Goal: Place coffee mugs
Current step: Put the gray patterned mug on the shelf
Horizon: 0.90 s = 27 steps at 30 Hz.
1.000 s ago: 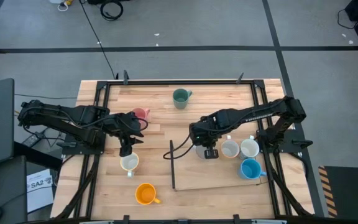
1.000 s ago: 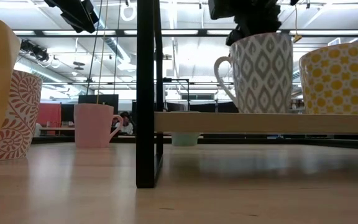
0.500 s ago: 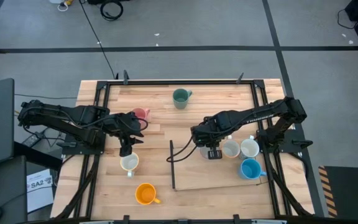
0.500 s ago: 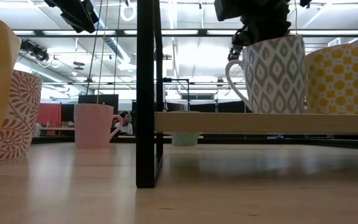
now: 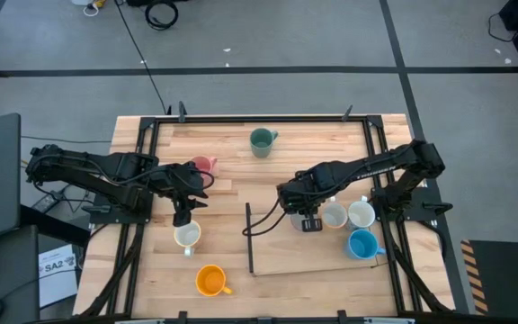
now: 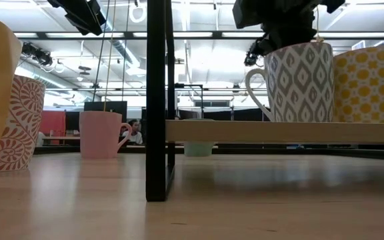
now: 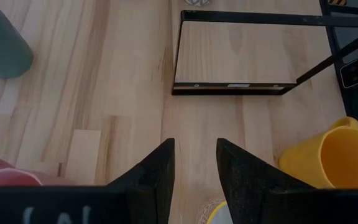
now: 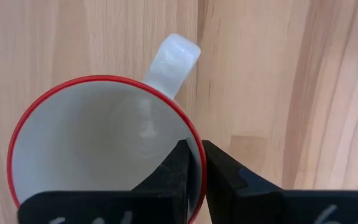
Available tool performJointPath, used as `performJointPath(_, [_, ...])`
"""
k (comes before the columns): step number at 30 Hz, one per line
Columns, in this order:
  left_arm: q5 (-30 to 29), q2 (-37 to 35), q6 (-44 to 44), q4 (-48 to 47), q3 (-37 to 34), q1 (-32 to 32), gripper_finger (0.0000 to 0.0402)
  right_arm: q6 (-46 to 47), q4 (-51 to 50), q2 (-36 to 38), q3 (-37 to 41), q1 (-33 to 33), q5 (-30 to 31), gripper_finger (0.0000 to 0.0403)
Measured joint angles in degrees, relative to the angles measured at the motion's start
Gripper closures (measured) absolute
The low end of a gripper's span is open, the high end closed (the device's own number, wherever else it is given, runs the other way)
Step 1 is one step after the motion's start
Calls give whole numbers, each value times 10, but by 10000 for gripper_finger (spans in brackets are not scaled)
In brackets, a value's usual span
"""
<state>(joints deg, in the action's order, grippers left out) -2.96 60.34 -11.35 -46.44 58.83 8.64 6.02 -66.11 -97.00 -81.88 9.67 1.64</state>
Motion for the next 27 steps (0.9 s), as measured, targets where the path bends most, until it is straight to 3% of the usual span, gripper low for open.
performJointPath(19, [0, 0, 0, 2, 0, 0, 279, -15, 6, -1, 9, 0, 0, 362])
performJointPath(27, [0, 0, 1, 4, 0, 0, 278, -16, 13, -5, 11, 0, -6, 316])
